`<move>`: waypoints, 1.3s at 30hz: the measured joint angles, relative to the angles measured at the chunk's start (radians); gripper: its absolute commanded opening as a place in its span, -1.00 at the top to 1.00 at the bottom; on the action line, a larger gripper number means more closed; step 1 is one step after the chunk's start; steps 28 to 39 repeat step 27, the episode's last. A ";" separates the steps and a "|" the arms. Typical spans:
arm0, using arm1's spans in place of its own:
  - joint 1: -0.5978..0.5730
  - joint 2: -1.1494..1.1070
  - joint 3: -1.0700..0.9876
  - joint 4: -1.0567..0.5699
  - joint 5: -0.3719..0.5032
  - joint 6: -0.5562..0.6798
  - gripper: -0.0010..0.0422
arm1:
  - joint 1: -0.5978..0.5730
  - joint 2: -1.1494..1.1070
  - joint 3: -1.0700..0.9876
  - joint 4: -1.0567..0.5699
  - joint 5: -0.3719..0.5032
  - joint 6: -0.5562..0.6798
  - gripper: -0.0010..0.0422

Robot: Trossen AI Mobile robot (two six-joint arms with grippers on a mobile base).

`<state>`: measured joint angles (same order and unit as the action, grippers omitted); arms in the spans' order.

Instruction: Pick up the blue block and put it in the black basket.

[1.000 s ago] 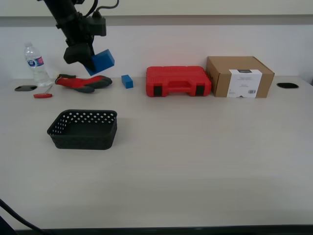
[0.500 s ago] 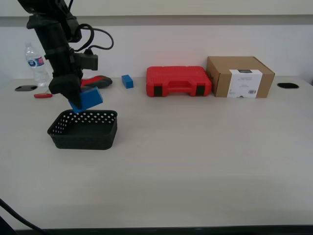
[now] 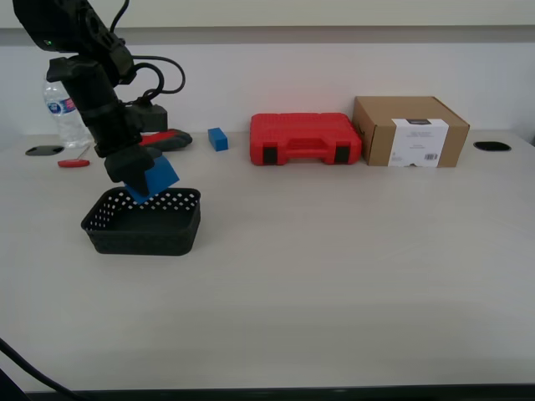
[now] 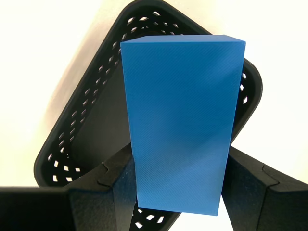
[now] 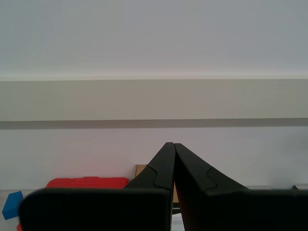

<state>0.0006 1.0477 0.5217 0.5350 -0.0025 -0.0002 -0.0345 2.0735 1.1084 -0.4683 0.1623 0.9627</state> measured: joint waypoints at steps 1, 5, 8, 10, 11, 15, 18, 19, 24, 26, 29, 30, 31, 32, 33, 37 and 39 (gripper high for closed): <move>-0.001 0.000 0.000 0.000 0.000 0.000 0.96 | 0.001 0.000 0.000 0.000 0.000 0.000 0.96; -0.001 0.000 0.000 0.000 0.000 0.000 0.96 | 0.003 0.018 -0.005 0.029 0.000 0.004 0.96; 0.000 0.000 0.000 0.000 0.000 0.000 0.96 | 0.003 0.076 -0.004 0.033 -0.068 0.004 0.96; -0.001 0.000 0.000 0.000 0.000 0.000 0.96 | 0.003 0.121 -0.005 0.032 -0.110 -0.008 0.96; 0.000 0.000 0.000 0.000 0.000 0.000 0.96 | 0.003 0.124 -0.005 0.031 -0.109 -0.013 0.96; -0.002 0.000 0.000 0.000 0.000 0.000 0.96 | 0.005 0.128 0.034 0.009 -0.108 -0.122 0.96; 0.000 0.000 0.000 0.000 0.000 0.000 0.96 | 0.007 0.126 0.061 -0.019 -0.107 -0.154 0.91; -0.001 0.000 0.000 0.000 0.000 0.000 0.96 | 0.008 0.126 0.065 -0.035 -0.107 -0.161 0.86; -0.001 0.000 0.000 0.000 0.000 0.000 0.96 | 0.008 0.127 0.091 -0.084 -0.106 -0.220 0.09; -0.001 0.000 0.000 0.000 0.000 0.000 0.96 | 0.008 0.127 0.093 -0.085 -0.106 -0.221 -0.29; -0.001 0.000 0.000 -0.001 0.000 0.000 0.96 | 0.008 0.127 0.093 -0.087 -0.106 -0.218 -0.58; -0.001 0.000 0.000 -0.001 0.000 0.000 0.96 | 0.008 0.127 0.093 -0.087 -0.106 -0.218 -0.58; -0.001 0.000 0.000 -0.001 0.000 0.000 0.96 | 0.008 0.127 0.093 -0.087 -0.106 -0.218 -0.58; -0.001 0.000 0.000 -0.001 0.000 0.000 0.96 | 0.008 0.127 0.093 -0.087 -0.106 -0.218 -0.58; -0.001 0.000 0.000 -0.001 0.000 0.000 0.96 | 0.008 0.127 0.093 -0.087 -0.106 -0.218 -0.58; -0.001 0.000 0.000 -0.001 0.000 0.000 0.96 | 0.008 0.127 0.093 -0.087 -0.106 -0.218 -0.58; -0.001 0.000 0.000 -0.001 0.000 0.000 0.96 | 0.008 0.127 0.093 -0.087 -0.106 -0.218 -0.58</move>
